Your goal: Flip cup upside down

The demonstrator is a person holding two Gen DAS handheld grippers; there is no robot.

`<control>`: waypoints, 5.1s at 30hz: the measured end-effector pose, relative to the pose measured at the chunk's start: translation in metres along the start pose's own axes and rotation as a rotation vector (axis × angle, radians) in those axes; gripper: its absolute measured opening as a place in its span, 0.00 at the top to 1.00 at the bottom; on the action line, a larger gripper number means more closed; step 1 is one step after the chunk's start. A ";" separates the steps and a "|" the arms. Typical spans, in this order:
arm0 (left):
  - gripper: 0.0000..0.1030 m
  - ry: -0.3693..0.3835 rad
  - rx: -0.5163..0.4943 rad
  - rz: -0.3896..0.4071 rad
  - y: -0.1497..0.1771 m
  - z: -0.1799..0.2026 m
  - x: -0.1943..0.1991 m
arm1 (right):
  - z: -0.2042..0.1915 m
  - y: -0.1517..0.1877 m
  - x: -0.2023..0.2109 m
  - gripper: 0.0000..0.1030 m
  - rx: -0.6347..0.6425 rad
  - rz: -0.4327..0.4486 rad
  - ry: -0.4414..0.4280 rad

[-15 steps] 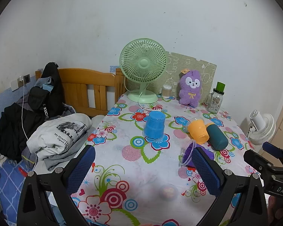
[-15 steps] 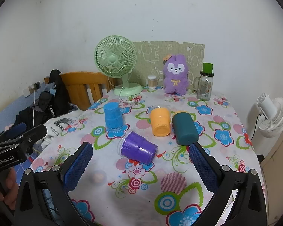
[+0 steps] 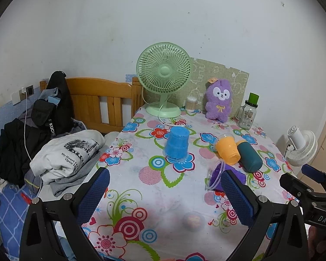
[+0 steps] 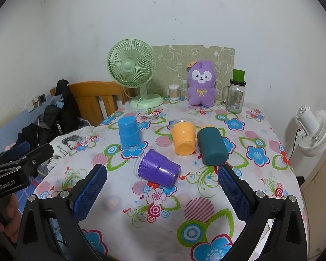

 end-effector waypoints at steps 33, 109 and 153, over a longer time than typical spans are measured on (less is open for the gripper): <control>0.00 0.022 -0.049 -0.110 -0.019 0.028 -0.068 | 0.044 -0.026 -0.068 0.00 -0.038 -0.114 0.041; 0.00 -0.028 0.083 -0.247 0.054 -0.032 -0.030 | -0.048 0.040 -0.121 0.15 -0.043 -0.417 -0.131; 0.26 0.100 -0.100 -0.420 0.079 0.089 -0.110 | 0.119 0.080 -0.047 0.10 -0.329 -0.298 -0.114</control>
Point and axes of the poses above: each gripper's, at about its wrist camera, not at the fingertips, and x roughly against the way its jaws point, z to its right, y to its underside, the point moved 2 cm from there along -x, roughly the way its jaws point, and after that the axes turned 13 degrees about -z, right-handed, at the moved point
